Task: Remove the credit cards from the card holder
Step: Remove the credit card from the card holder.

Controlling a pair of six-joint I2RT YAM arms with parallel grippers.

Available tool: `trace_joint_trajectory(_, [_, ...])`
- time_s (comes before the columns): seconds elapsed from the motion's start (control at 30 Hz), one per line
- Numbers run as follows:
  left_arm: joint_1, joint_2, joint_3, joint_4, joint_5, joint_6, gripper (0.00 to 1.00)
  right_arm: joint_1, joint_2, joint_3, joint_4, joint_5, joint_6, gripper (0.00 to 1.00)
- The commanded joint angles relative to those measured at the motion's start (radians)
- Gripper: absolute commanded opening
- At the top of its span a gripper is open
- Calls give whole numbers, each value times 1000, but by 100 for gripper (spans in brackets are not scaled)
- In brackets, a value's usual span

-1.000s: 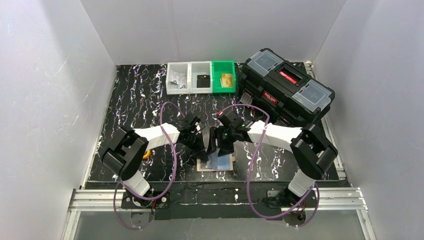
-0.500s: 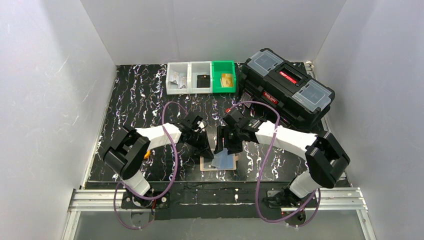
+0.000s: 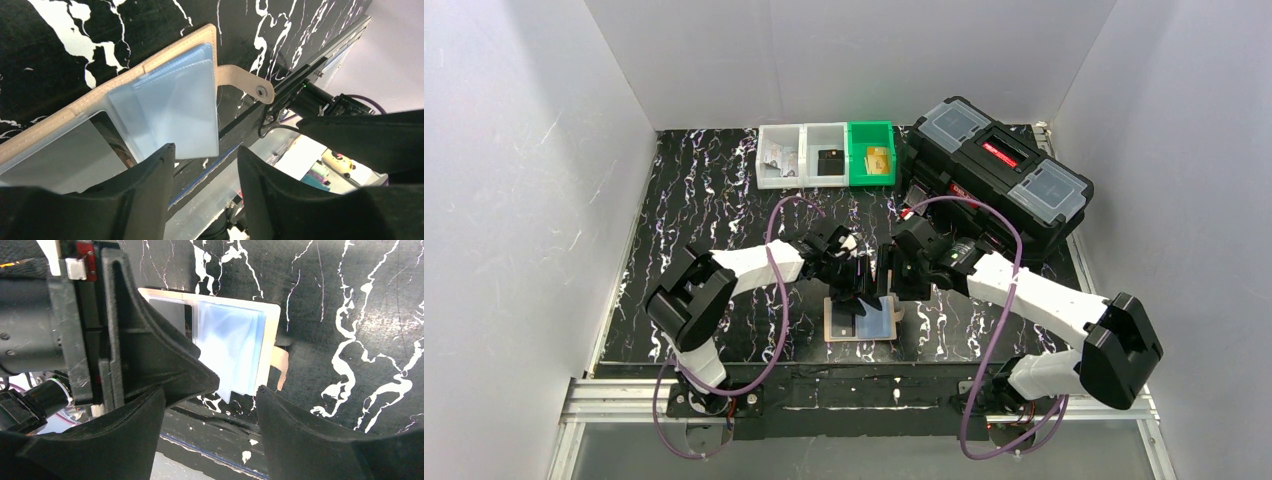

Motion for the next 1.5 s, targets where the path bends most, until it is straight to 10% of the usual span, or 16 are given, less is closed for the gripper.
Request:
trace_joint_trajectory(0.0, [-2,-79,46,-58,5,39,53,-4,-37,-11,32,-15,25,74])
trace_joint_trajectory(0.37, [52,-221,38,-371,-313,133,36,-6,65,-35,223,-265,62,63])
trace_joint_trajectory(0.73, [102,-192,-31,-364,-306,184,10,-6,254,-43,377,-370,134,43])
trace_joint_trajectory(1.47, [97,-39,-96,-238,-266,157,1,-12,392,-126,453,-368,159,37])
